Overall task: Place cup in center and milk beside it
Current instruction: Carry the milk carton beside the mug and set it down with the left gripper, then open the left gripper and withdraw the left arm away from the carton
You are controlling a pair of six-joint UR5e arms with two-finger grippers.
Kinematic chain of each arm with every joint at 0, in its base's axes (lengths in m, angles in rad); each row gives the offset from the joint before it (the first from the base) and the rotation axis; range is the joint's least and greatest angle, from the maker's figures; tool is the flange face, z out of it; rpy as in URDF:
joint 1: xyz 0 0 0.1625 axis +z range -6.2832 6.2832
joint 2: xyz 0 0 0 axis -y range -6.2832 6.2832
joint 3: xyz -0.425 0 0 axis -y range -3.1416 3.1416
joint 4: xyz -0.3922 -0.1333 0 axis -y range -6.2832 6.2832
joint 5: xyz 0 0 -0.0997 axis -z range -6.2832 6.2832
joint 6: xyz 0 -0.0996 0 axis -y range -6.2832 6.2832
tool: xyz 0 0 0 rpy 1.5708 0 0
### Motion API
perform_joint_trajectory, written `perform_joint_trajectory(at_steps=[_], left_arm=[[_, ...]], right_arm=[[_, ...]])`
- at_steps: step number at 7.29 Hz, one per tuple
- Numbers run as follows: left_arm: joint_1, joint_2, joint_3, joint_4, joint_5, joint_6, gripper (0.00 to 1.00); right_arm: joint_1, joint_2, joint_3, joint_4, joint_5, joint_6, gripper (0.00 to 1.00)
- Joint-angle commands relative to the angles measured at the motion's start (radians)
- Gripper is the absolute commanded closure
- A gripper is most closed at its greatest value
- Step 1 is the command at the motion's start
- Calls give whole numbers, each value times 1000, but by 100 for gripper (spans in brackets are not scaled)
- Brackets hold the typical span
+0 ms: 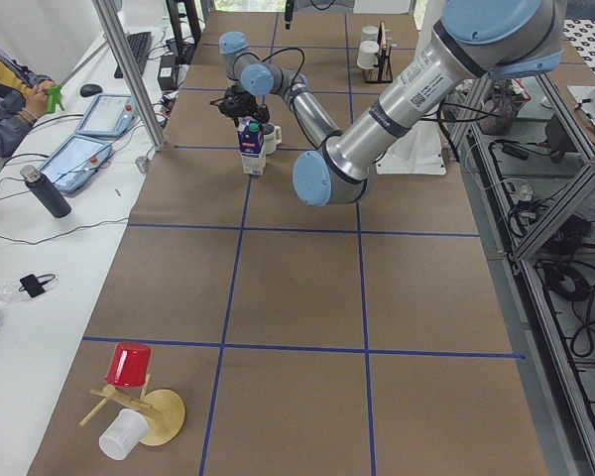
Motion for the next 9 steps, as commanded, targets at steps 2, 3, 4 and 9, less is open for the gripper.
perform_joint_trajectory(at_steps=[2,3,4,9], left_arm=[[-54,84,-230,56,6,12,3],[-73,127,-299,58,14,105,2],[-73,190,-359,64,55,309,2],[-277,478,-488,84,83,1489,2]], right_arm=[[0,5,-2,0,0,1,0],[3,-2,-3,3,1,-6,0],[8,-3,-9,1,1,-13,0],[18,-3,-12,-3,-3,-42,0]])
